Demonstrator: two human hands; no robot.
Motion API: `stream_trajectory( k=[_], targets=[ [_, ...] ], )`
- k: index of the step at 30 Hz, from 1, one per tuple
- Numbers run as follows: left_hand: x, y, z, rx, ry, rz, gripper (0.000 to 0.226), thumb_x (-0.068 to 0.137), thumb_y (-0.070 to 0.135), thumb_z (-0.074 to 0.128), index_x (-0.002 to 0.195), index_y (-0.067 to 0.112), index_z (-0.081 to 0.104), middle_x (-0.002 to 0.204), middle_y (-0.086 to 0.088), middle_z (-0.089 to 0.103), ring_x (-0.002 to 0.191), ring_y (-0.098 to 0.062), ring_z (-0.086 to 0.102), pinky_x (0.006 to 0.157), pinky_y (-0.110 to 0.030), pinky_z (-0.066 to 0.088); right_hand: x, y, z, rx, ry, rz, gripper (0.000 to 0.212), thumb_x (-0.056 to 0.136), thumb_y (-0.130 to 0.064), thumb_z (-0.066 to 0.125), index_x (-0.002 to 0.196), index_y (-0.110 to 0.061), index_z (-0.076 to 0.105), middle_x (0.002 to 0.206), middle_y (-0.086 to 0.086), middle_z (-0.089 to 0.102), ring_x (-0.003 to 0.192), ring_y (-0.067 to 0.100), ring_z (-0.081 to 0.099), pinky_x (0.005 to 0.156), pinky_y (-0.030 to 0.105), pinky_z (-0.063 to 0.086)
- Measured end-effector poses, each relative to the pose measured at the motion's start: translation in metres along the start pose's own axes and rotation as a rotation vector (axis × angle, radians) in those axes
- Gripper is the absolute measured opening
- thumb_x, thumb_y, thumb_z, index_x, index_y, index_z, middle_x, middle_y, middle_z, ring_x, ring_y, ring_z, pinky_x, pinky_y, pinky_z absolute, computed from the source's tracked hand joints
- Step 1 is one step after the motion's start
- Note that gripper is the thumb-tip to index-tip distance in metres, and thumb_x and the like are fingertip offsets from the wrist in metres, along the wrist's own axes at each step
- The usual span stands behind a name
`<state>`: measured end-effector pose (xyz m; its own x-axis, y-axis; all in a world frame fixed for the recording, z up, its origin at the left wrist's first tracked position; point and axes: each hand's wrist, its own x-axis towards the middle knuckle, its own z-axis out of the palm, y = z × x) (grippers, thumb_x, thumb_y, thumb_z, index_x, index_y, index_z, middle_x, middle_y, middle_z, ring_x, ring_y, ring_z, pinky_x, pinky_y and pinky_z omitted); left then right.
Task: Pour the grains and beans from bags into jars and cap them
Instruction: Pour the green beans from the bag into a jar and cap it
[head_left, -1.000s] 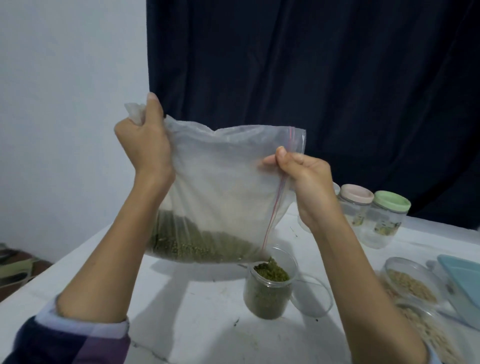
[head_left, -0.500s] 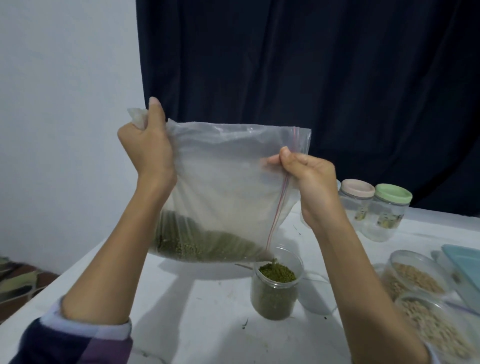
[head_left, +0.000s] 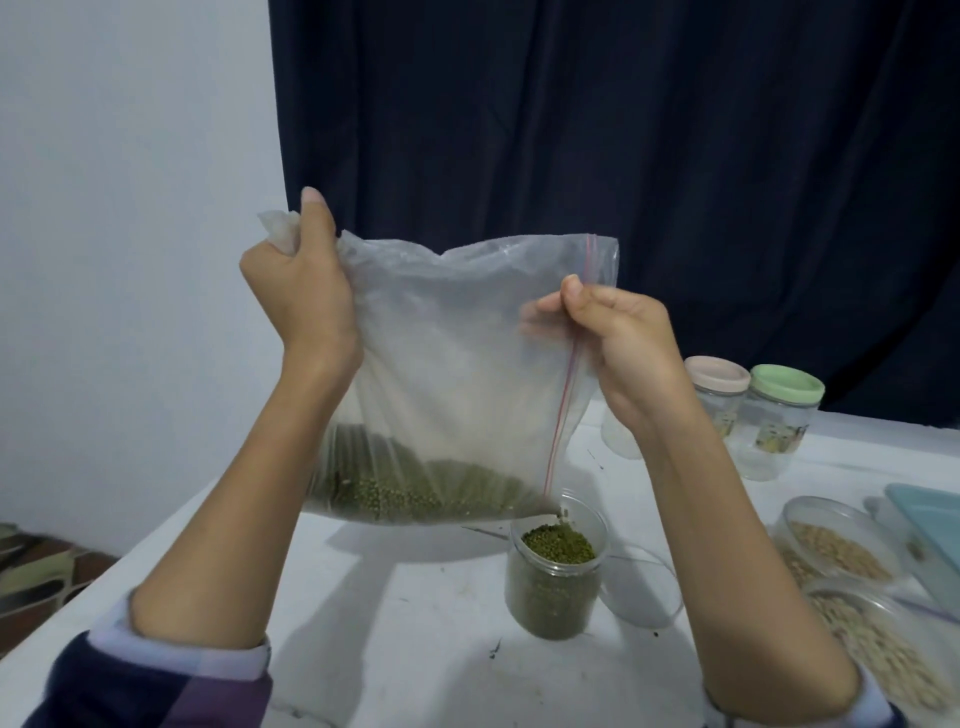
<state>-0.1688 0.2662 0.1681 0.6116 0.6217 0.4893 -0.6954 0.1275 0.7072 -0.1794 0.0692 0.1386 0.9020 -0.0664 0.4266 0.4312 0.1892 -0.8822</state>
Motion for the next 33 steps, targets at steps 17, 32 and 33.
stream_trajectory(
  k=[17,32,33],
  targets=[
    [-0.006,0.006,0.004,0.0,0.005,0.019,0.055,0.094,0.017,0.054,0.052,0.023,0.018,0.041,0.017,0.02,0.043,-0.004,0.02,0.046,-0.021,0.022,-0.004,0.003,-0.007,-0.054,-0.042,0.022,0.023,0.093,-0.015,0.057,0.083,0.001,0.07,0.083,0.011,0.075,0.079,0.02,0.072,0.086,0.027,0.055],
    [-0.007,0.013,0.001,0.003,-0.001,0.055,0.056,0.094,0.018,0.054,0.051,0.023,0.019,0.041,0.018,0.02,0.042,-0.003,0.02,0.045,-0.02,0.022,-0.002,0.006,-0.002,-0.022,0.029,0.001,0.024,0.094,-0.014,0.057,0.079,-0.003,0.071,0.078,0.005,0.075,0.078,0.014,0.071,0.076,0.02,0.053],
    [-0.007,0.013,0.0,0.003,0.0,0.06,0.057,0.094,0.018,0.054,0.05,0.023,0.019,0.04,0.018,0.021,0.042,-0.003,0.02,0.045,-0.02,0.022,-0.002,0.005,-0.001,-0.028,0.013,0.004,0.024,0.094,-0.014,0.056,0.079,-0.002,0.07,0.078,0.004,0.075,0.077,0.013,0.07,0.075,0.019,0.052]
  ],
)
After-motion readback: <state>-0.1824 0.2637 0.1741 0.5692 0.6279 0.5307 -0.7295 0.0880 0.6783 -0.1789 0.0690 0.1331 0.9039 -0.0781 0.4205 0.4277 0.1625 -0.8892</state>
